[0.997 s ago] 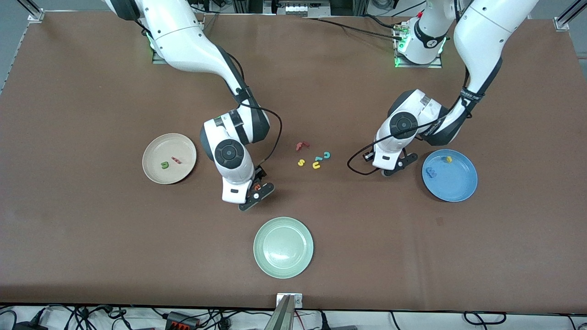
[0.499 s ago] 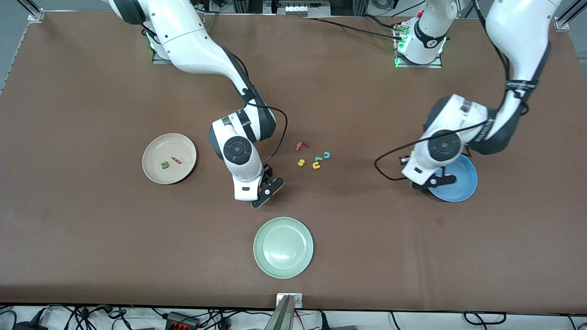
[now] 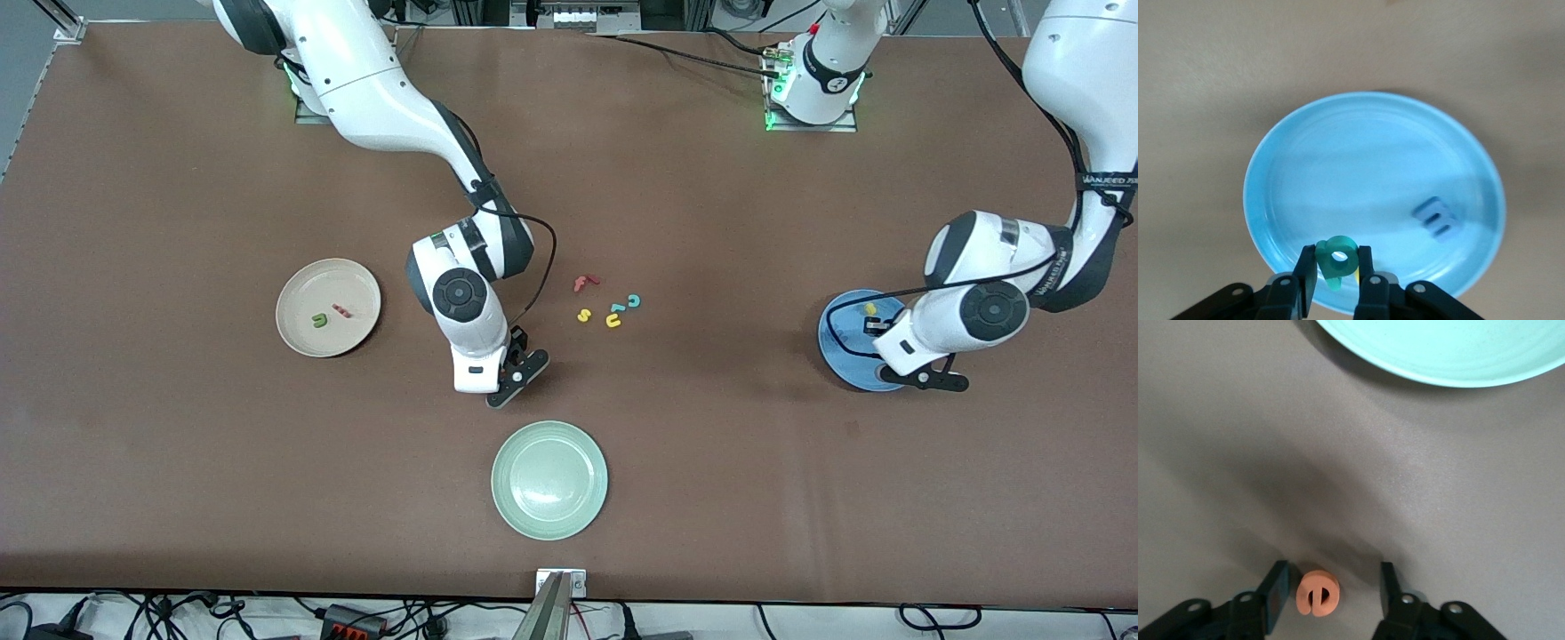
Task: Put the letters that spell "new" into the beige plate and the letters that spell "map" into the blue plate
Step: 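Place the teal p on the blue plate while the right gripper places e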
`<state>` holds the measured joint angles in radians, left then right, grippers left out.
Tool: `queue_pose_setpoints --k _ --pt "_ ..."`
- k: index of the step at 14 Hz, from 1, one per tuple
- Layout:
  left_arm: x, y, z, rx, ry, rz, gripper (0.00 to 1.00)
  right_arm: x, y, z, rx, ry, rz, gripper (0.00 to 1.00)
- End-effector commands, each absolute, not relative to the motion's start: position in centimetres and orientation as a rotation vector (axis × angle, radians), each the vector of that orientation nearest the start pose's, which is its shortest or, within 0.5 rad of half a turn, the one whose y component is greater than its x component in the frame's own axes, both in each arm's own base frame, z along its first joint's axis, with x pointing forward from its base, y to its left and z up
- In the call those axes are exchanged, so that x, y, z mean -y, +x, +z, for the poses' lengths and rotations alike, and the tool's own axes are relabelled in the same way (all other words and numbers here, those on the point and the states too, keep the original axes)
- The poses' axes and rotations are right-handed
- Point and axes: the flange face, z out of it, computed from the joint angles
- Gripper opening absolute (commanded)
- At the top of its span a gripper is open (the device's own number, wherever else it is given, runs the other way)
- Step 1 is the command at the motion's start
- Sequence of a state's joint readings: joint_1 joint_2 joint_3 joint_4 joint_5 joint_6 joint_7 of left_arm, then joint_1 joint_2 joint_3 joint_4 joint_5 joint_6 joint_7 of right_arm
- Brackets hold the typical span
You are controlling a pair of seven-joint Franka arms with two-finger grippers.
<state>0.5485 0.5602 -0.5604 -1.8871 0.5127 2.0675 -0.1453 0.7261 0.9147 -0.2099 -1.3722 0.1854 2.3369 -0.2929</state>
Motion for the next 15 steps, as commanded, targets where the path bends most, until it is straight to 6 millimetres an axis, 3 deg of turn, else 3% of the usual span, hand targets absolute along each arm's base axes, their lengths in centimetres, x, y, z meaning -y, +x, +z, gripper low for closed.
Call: queue_pose_setpoints --k 1,4,5,6,9,13,15 --pt "-2.7 59.5 21.2 -0.290 -2.976 0.366 0.20 -39.8 62.6 18.1 1.149 -2.894 -0.068 0.60" --pt "-3.7 57.9 18.6 -0.280 -3.023 0.345 0.26 -39.5 62.2 17.8 1.147 -2.896 0.006 0.60" --pt "-3.7 57.9 18.8 -0.277 -3.023 0.338 0.53 -39.6 62.1 17.9 1.149 -2.895 0.009 0.60" --pt "-3.6 58.1 19.2 -0.277 -3.021 0.328 1.00 -39.5 62.1 17.8 1.147 -2.897 0.018 0.60" --pt "-3.3 58.5 20.7 -0.284 -3.006 0.311 1.00 -39.4 62.1 17.8 1.148 -2.899 0.027 0.59" --pt "-0.8 60.9 26.9 -0.312 -2.955 0.328 1.00 -39.6 62.0 17.8 1.166 -2.897 0.015 0.59" --pt "-0.1 61.9 29.5 -0.313 -2.942 0.341 1.00 -39.7 62.0 17.7 1.171 -2.895 0.014 0.50"
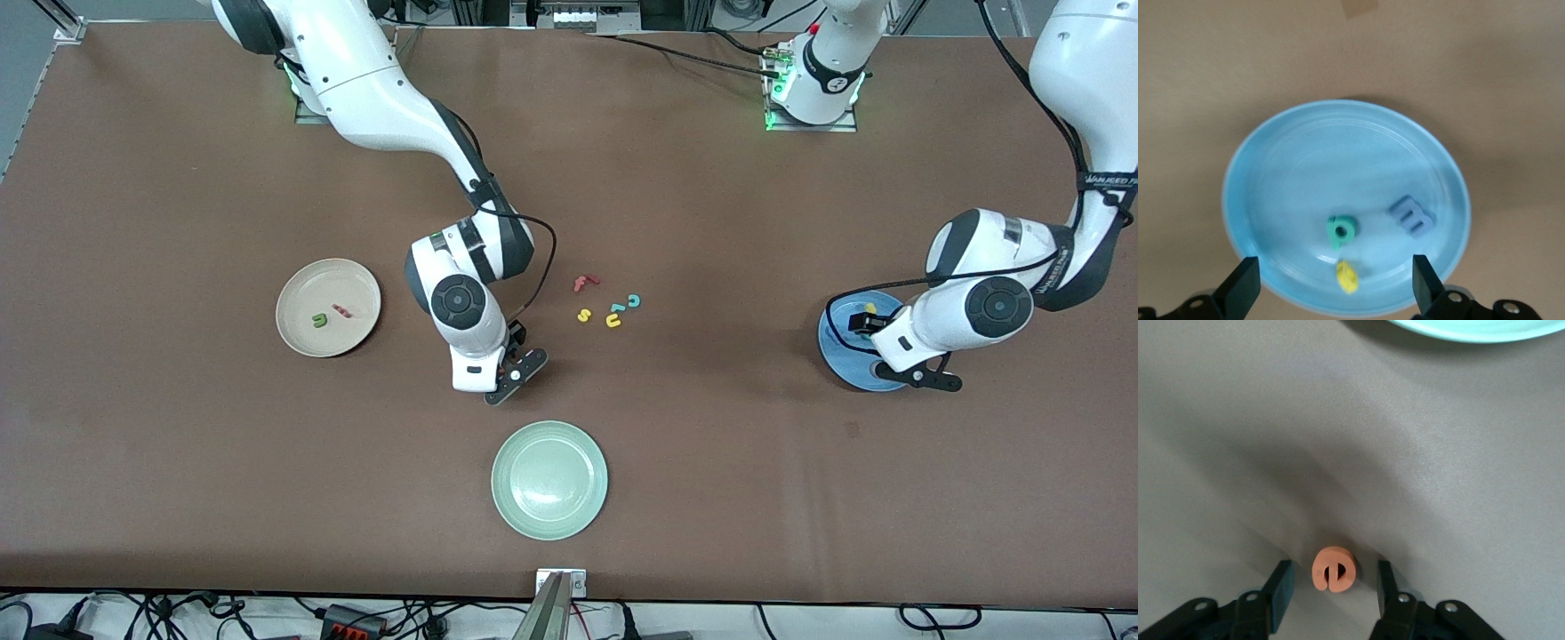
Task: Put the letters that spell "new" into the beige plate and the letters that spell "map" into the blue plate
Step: 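Place the teal p on the blue plate while the right gripper places e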
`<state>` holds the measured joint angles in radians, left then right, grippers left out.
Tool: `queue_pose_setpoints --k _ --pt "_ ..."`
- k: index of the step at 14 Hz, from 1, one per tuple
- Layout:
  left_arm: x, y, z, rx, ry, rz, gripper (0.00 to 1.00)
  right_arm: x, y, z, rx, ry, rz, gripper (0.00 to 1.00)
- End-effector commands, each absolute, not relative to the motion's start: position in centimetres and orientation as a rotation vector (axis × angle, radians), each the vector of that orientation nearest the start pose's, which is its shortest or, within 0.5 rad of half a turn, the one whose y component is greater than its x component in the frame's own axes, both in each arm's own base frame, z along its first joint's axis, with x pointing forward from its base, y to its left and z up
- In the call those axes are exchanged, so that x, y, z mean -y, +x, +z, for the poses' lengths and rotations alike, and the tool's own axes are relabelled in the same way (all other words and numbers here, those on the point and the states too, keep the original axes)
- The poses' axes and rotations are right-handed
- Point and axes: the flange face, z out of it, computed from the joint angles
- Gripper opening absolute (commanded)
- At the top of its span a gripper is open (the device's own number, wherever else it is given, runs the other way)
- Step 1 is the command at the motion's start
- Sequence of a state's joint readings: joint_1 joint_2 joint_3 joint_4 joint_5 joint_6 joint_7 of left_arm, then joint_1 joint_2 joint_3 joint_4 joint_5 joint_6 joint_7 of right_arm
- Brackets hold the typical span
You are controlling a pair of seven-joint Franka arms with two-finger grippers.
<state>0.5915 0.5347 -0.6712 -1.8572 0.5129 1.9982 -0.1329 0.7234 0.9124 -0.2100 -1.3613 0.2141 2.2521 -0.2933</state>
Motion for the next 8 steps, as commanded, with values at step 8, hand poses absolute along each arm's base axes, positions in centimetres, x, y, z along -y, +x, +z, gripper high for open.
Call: queue_pose_setpoints --k 8 --pt "3.1 61.2 37.6 -0.338 -2.867 0.330 1.00 -39.5 62.3 18.9 1.139 -2.902 0.000 0.15"
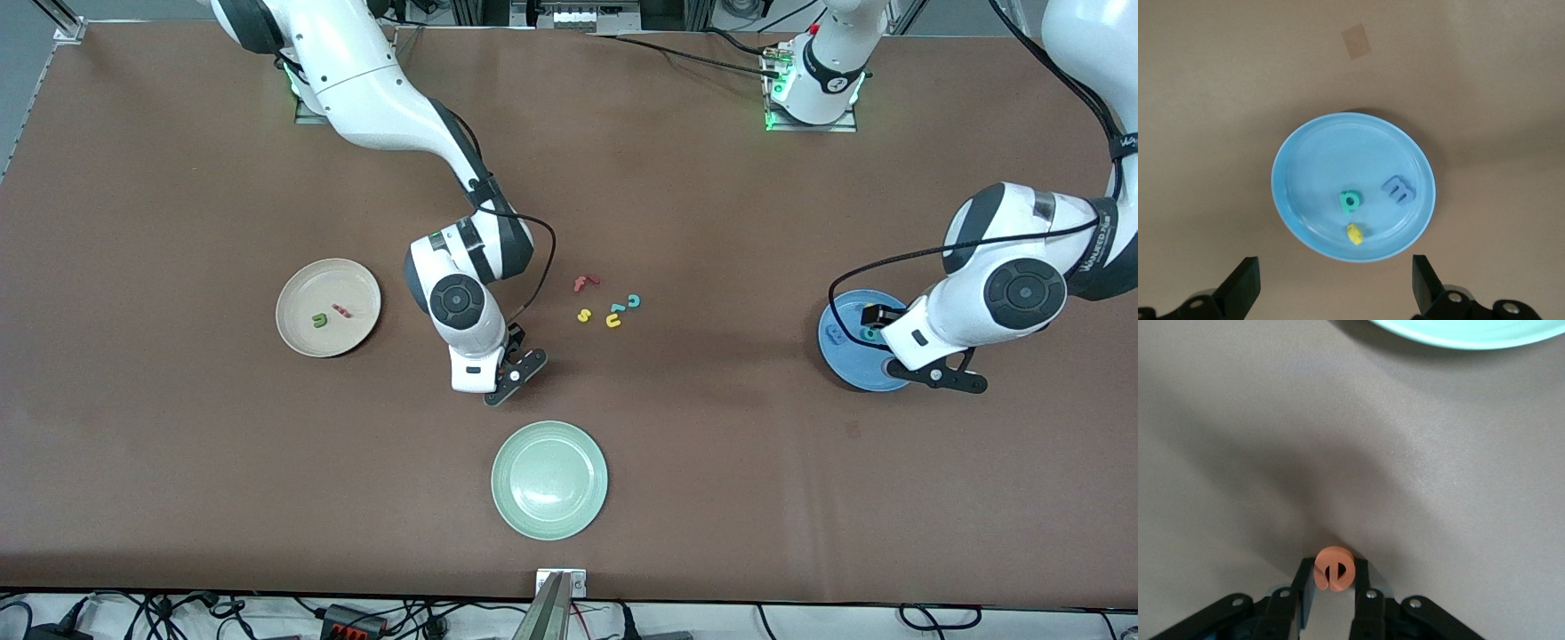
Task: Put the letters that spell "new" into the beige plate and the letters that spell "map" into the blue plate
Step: 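Place the teal p on the blue plate while the right gripper places e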
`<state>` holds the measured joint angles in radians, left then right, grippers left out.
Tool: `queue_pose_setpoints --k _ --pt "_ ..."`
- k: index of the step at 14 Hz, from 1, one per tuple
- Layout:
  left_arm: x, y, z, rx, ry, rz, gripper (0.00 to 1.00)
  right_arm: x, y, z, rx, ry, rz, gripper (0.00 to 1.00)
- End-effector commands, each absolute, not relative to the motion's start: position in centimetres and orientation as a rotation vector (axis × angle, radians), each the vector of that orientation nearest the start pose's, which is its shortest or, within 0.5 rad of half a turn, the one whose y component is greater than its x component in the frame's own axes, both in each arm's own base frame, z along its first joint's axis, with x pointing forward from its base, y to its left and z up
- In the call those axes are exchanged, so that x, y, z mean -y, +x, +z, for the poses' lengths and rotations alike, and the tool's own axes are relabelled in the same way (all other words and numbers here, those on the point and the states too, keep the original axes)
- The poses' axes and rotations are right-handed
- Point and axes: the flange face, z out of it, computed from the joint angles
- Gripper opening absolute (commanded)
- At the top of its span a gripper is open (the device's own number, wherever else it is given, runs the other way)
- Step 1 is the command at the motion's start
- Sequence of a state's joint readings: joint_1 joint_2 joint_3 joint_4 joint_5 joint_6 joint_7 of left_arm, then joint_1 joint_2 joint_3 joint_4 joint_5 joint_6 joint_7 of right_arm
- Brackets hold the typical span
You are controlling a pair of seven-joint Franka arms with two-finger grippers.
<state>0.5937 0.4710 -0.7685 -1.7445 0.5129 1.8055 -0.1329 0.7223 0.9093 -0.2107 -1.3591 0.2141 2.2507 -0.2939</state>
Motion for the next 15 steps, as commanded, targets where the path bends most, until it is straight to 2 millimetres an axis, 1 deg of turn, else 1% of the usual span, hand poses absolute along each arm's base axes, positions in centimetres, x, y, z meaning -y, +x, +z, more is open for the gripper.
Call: queue_pose_setpoints --k 1,2,3,4,5,6,7,8,9,10,11,12,13,14,15 --pt "3.8 61.2 39.7 -0.337 -2.854 0.322 1.00 -38.8 62.7 20.2 1.104 -2.914 -0.005 0.15" --pt "4.8 61.2 42.2 -0.360 -2.844 0.336 1.00 -37.3 63.0 21.5 1.044 -2.934 0.033 0.15" --pt "5.1 61.6 44.8 -0.374 -2.847 0.339 1.00 -35.0 63.6 22.9 0.964 -2.968 0.079 0.15" --pt "5.4 61.7 46.9 -0.383 -2.861 0.347 1.00 -32.9 63.7 24.1 0.894 -3.001 0.135 0.15" --pt "5.3 61.7 48.9 -0.378 -2.904 0.358 1.00 -31.4 63.7 25.2 0.847 -3.022 0.177 0.15" --pt "5.1 61.7 50.9 -0.386 -2.944 0.369 1.00 -29.0 63.4 25.6 0.780 -3.051 0.259 0.15" --pt "5.1 61.6 52.2 -0.399 -2.982 0.366 1.00 -26.4 63.2 25.8 0.723 -3.076 0.337 0.15" --pt "5.5 60.7 53.7 -0.388 -3.003 0.357 1.00 -23.8 62.6 25.6 0.671 -3.093 0.425 0.15" --pt "5.2 60.0 55.2 -0.343 -3.017 0.340 1.00 -21.1 61.9 25.1 0.620 -3.105 0.495 0.15" --pt "5.2 59.3 56.2 -0.331 -3.041 0.334 1.00 -19.6 60.9 24.5 0.597 -3.104 0.544 0.15" --pt "4.8 58.5 56.7 -0.349 -3.062 0.333 1.00 -18.5 59.9 23.9 0.560 -3.105 0.586 0.15" --pt "4.4 57.8 57.1 -0.388 -3.070 0.330 1.00 -17.6 59.5 24.0 0.533 -3.101 0.599 0.15" --pt "4.3 57.3 57.7 -0.417 -3.073 0.300 1.00 -16.8 59.2 23.7 0.513 -3.101 0.619 0.15" --pt "4.3 56.3 58.0 -0.419 -3.070 0.249 1.00 -15.5 59.0 23.4 0.480 -3.106 0.634 0.15" --pt "4.0 55.3 58.0 -0.394 -3.101 0.181 1.00 -14.6 58.4 23.0 0.457 -3.104 0.654 0.15"
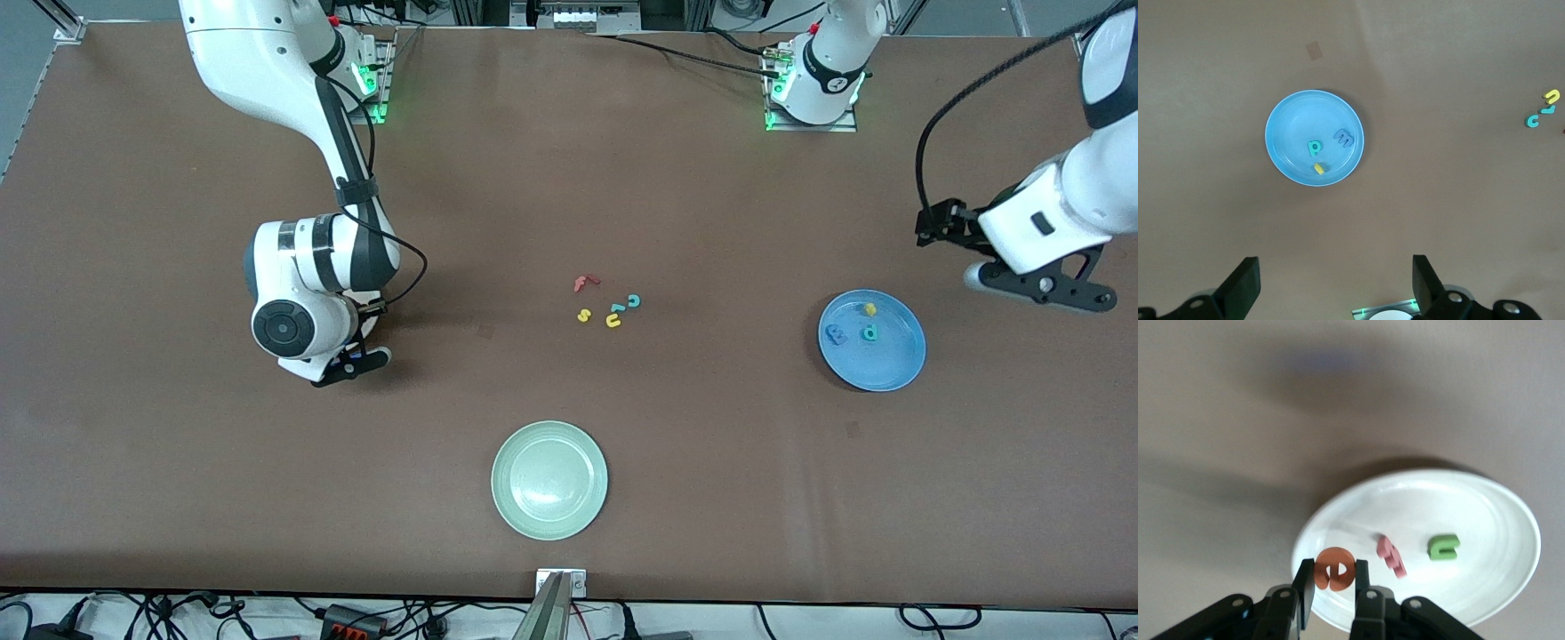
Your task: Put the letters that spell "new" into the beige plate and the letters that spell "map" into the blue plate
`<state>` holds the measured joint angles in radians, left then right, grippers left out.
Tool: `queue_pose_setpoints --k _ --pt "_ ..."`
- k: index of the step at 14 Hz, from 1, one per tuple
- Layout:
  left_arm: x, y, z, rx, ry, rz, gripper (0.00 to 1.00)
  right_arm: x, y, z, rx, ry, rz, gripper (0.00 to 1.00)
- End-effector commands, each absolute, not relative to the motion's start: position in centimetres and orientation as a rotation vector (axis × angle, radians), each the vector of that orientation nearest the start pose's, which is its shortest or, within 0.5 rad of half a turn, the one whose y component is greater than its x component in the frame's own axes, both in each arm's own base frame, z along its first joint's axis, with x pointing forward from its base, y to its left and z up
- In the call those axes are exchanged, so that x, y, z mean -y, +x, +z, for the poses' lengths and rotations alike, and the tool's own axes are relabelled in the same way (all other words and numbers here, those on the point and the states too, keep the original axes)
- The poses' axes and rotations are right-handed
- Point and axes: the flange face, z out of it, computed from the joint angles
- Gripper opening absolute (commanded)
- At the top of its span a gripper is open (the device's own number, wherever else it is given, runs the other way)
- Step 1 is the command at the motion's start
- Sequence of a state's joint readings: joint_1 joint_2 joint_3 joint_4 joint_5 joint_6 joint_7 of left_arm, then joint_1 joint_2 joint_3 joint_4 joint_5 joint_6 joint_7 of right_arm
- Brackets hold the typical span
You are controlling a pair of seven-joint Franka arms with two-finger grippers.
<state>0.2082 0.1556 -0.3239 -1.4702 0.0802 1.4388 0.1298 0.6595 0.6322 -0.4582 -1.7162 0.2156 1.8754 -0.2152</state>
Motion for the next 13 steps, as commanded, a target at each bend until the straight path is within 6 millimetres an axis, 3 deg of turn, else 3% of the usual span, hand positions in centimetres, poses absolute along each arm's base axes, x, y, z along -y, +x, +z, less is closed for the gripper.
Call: queue_pose_setpoints --k 1,3,6,7,10,11,12,13 --pt "3.4 54.4 57.6 -0.357 -3.163 0.148 1.00 -14.2 57.8 23.0 0.445 -3.095 0.666 0.15" --pt "3.8 53.7 57.7 -0.351 -3.196 0.058 1.00 -13.1 56.9 23.3 0.417 -3.087 0.681 0.16" --pt "5.5 52.4 59.4 -0.443 -2.998 -0.005 1.00 -12.1 57.4 23.3 0.408 -3.097 0.659 0.20" --pt "5.4 51.9 59.0 -0.440 -2.982 0.011 1.00 -12.2 57.4 23.2 0.410 -3.099 0.654 0.20" --pt "4.6 52.2 58.5 -0.372 -3.100 0.021 1.00 -11.7 58.1 22.8 0.402 -3.120 0.608 0.21" --pt "4.7 52.5 58.3 -0.364 -3.108 0.018 1.00 -12.0 58.1 22.6 0.401 -3.120 0.606 0.31" --pt "4.6 52.7 58.3 -0.359 -3.110 0.013 1.00 -12.0 58.3 22.7 0.384 -3.126 0.586 0.71" --pt "4.7 52.7 58.5 -0.359 -3.109 0.006 1.00 -11.7 58.6 22.7 0.376 -3.134 0.557 1.00"
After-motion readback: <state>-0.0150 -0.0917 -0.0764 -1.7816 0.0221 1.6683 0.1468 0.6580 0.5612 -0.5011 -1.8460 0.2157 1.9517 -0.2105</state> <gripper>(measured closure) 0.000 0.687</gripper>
